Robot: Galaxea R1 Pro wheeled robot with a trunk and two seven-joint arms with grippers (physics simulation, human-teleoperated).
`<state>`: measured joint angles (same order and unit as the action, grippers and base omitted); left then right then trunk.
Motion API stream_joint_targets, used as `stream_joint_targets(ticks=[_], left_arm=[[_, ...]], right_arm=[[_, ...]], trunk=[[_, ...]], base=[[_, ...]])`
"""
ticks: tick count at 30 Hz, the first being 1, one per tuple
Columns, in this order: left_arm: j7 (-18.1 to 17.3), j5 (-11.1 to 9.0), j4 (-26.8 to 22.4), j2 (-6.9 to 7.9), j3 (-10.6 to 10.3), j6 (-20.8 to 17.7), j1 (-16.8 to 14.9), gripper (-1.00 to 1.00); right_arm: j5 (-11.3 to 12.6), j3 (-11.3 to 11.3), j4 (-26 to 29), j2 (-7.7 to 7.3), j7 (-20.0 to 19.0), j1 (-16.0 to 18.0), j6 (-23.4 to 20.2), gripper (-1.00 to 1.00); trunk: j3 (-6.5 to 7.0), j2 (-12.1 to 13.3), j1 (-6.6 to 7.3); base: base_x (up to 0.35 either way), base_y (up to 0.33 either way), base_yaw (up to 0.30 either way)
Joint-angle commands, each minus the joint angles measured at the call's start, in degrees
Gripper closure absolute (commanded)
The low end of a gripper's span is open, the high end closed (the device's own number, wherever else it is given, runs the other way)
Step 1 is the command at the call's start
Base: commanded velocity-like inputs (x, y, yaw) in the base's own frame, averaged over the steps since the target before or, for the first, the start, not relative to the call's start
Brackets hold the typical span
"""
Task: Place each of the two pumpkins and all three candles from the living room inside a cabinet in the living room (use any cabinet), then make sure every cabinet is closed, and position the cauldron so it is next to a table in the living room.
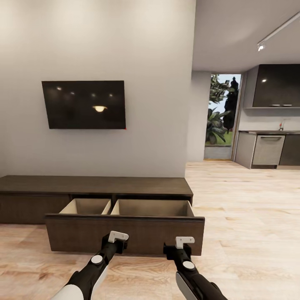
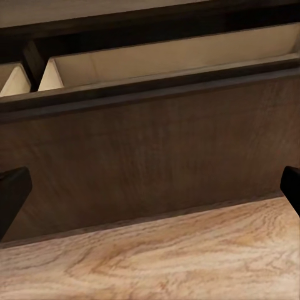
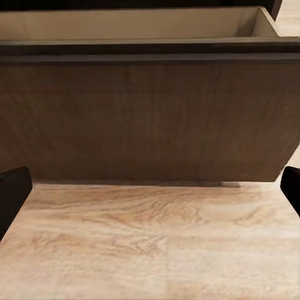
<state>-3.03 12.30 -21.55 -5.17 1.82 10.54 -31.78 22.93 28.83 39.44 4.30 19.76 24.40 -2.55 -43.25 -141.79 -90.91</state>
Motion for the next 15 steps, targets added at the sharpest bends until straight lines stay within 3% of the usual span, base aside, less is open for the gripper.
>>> stream_joint_targets(ticks=[1, 15], left_arm=[[-0.1, 0.4, 0.0, -0.02, 0.2, 0.2, 0.0, -1.0], [-0.1, 0.2, 0.0, -0.06, 0.2, 0.2, 0.0, -1.0]], right_arm=[[0.3, 0.3, 0.1, -0.09, 0.3, 0.0, -0.3, -1.0], [0.4, 0.3, 0.0, -0.01, -0.1, 0.0, -0.3, -1.0]], trunk=[[-0.07, 0.0, 0.01], [-0.07, 0.0, 0.01]], base=[[0.0, 0.0, 0.0], [0.023, 0.0, 0.0]])
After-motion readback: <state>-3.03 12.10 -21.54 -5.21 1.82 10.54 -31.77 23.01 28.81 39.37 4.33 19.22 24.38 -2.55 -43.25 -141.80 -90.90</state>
